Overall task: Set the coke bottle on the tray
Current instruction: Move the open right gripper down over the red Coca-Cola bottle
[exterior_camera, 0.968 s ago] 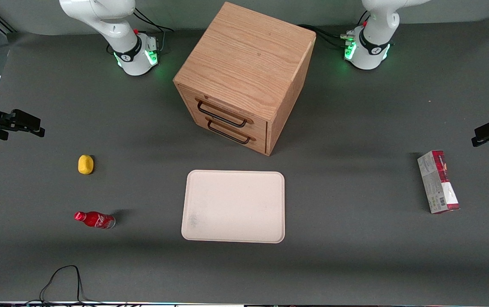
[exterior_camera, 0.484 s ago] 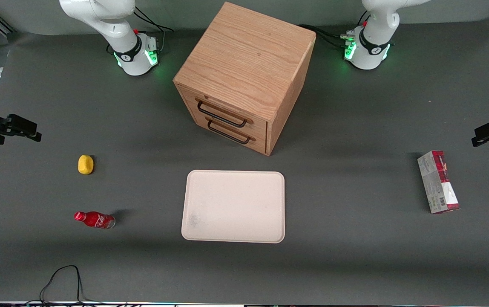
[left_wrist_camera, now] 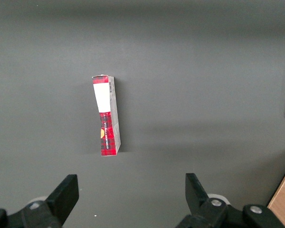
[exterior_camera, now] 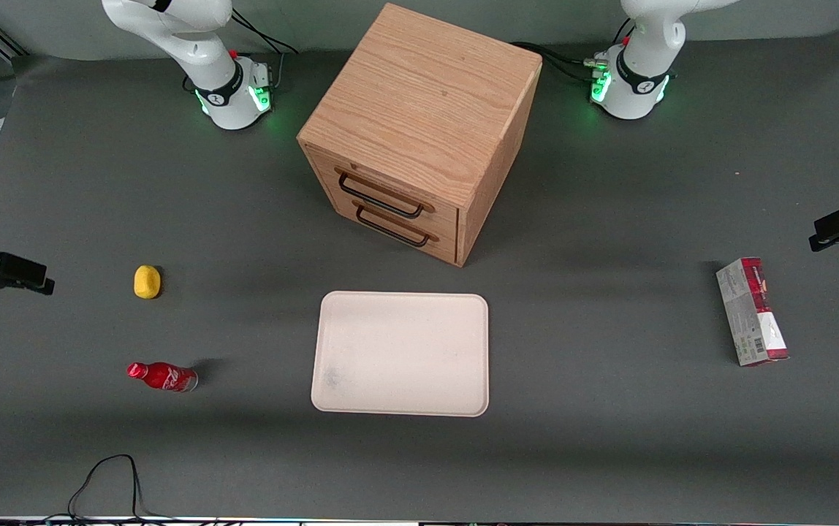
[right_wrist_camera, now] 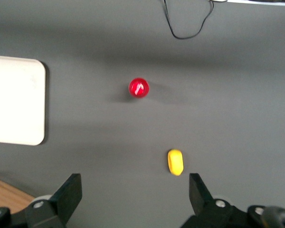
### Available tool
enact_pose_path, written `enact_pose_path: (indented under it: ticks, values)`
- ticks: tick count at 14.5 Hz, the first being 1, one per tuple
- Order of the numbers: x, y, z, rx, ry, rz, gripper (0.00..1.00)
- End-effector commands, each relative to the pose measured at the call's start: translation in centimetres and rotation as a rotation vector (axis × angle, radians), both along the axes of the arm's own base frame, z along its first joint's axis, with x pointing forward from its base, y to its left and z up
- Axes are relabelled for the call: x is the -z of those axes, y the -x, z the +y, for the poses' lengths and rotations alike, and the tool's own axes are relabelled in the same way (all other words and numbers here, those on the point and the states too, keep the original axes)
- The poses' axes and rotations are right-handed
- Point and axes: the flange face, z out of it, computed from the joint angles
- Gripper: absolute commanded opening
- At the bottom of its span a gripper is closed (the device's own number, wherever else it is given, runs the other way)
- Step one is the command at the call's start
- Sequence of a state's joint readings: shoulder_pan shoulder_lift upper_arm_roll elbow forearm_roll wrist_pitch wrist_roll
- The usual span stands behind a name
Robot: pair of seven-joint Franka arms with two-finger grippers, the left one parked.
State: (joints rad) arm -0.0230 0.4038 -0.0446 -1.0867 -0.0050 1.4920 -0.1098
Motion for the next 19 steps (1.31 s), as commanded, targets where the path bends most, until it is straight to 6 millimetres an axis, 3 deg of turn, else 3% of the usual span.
enact_pose_path:
  ticks: [1, 5, 9, 13, 17, 19]
  values:
    - [0.4, -1.9, -0.2, -0.026, 0.008, -0.005, 1.0]
    - [2.4, -2.9, 0.2, -0.034, 0.004, 0.001, 1.0]
    - [8.1, -5.4, 0.2, -0.04, 0.004, 0.024, 1.0]
    - [13.2, -7.0, 1.1, -0.043, 0.002, 0.059, 1.0]
    - [19.6, -7.9, 1.1, -0.043, -0.006, 0.083, 1.0]
    - [20.9, -8.2, 1.1, -0.043, -0.004, 0.056, 1.0]
